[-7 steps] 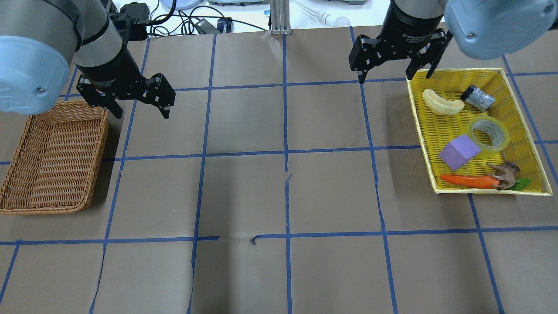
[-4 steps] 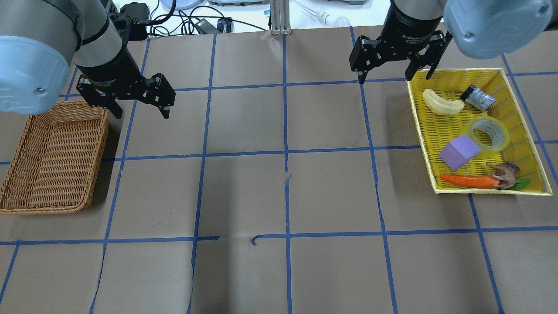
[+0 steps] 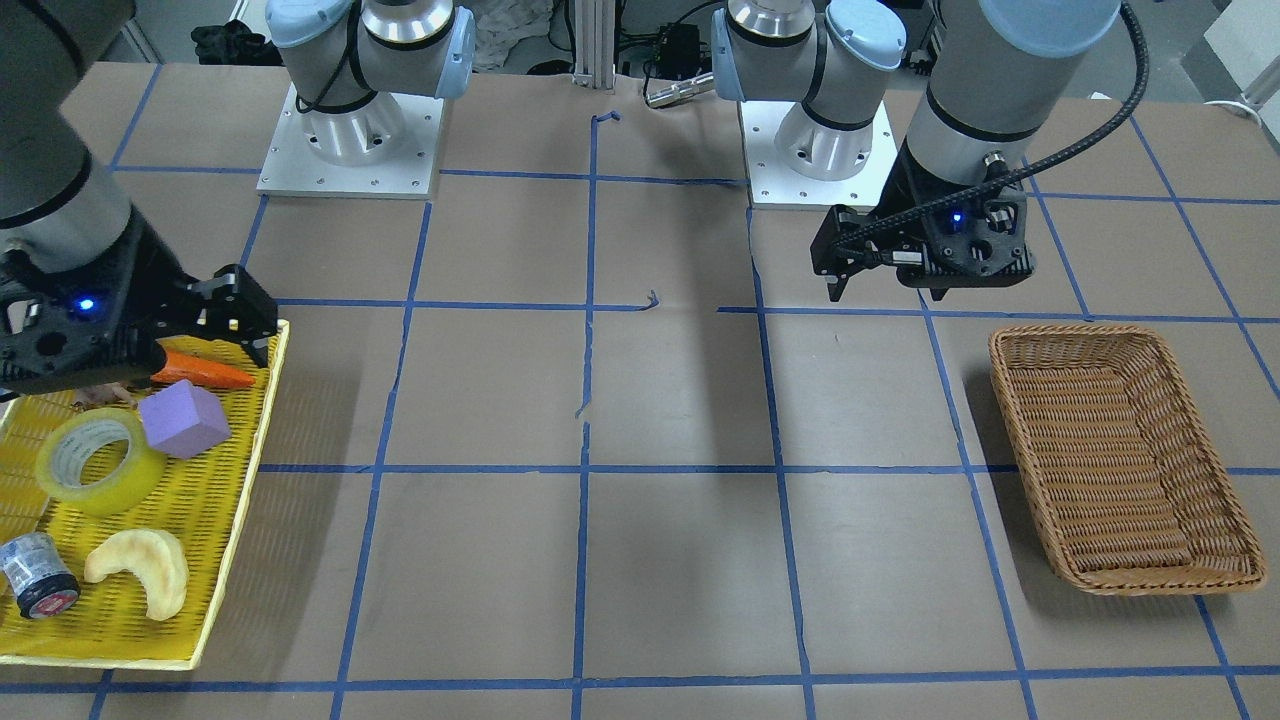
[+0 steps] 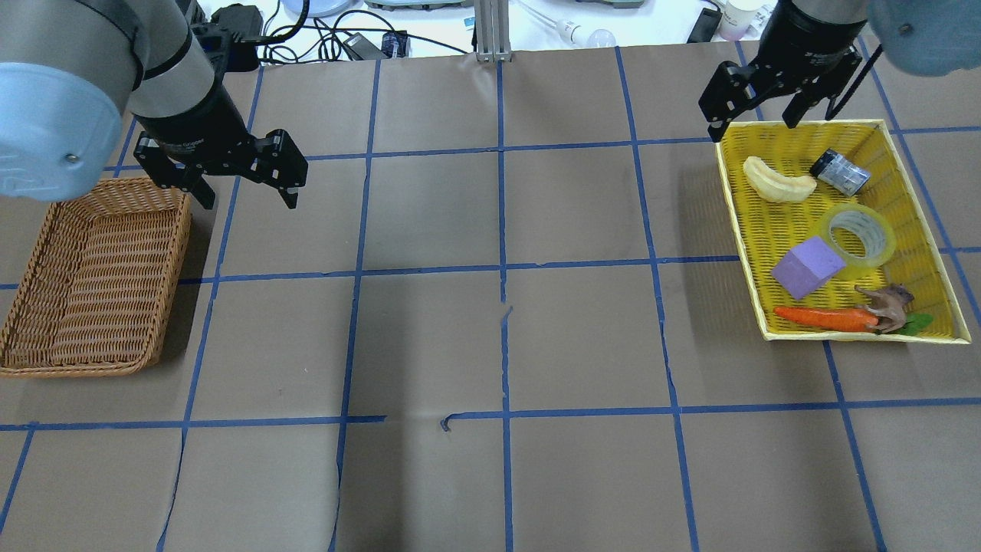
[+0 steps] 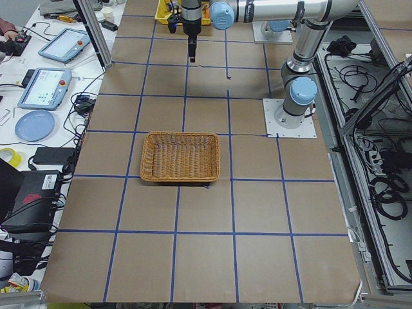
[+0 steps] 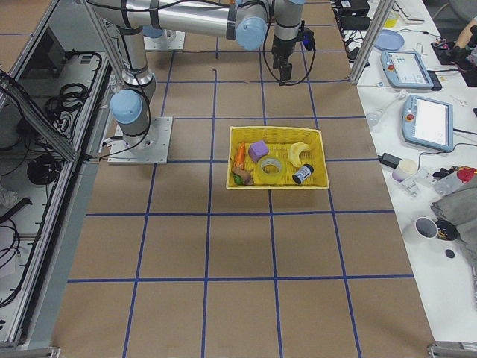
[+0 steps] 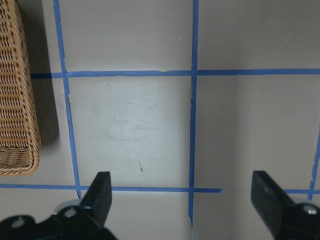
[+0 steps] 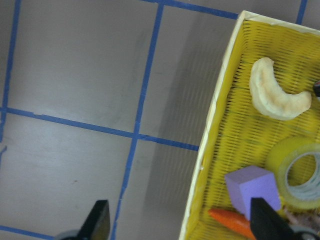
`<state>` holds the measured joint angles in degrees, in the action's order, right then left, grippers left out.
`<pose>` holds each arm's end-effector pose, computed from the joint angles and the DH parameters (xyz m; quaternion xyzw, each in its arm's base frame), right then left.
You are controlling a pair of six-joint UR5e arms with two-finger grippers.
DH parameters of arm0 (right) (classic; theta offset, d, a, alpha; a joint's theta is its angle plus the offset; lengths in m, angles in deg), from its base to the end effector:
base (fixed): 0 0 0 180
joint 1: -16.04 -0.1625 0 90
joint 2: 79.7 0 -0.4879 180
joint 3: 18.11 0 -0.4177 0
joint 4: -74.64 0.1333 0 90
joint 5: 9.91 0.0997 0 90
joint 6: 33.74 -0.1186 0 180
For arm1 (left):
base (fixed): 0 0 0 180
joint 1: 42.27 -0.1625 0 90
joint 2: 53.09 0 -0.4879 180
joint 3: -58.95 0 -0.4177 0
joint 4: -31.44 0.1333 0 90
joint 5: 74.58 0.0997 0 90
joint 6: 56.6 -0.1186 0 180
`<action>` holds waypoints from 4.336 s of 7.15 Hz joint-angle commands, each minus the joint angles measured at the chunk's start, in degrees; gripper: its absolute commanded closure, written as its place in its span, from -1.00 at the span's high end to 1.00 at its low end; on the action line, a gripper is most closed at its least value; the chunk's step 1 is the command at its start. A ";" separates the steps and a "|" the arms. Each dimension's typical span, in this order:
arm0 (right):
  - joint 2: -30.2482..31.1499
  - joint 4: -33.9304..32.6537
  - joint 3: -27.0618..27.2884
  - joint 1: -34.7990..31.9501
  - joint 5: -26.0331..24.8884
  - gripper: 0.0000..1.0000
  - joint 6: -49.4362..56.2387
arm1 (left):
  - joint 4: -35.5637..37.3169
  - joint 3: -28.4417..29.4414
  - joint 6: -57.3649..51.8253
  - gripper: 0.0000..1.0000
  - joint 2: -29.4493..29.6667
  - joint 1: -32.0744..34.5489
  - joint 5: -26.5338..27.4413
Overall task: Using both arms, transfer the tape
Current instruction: 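Move the right gripper down into the yellow tray over the tape roll, then grasp the yellow tape roll with the right gripper and lift it, then carry the tape roll with the right gripper to the table center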
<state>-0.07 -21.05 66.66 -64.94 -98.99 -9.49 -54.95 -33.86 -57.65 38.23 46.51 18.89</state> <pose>0.0387 -0.6184 0.4874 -0.1325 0.9911 -0.0069 0.0063 -0.1149 -0.5290 0.5009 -0.0013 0.9995 0.0051 0.0302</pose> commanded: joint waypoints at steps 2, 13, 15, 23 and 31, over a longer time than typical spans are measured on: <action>-6.47 -5.00 2.14 14.92 0.57 1.00 25.25 | 0.00 0.00 0.00 1.00 0.00 0.00 -0.04; -16.87 -28.76 13.84 23.94 0.75 -1.00 45.36 | 0.09 0.00 0.00 1.00 0.00 0.00 -0.04; -16.09 -28.42 11.75 23.42 0.75 -1.00 45.01 | 0.00 0.00 0.00 1.00 0.00 0.00 -0.04; -16.33 -16.89 -5.14 -5.54 -0.12 -1.00 6.05 | 0.17 0.00 0.09 1.00 0.18 0.00 -0.04; -25.22 -19.27 -3.21 -24.75 0.58 -1.00 -16.96 | 0.26 0.00 0.09 1.00 0.18 0.00 -0.04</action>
<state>-25.06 -40.20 63.01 -89.33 -98.68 -26.26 -54.69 -33.86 -57.57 38.43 46.50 18.81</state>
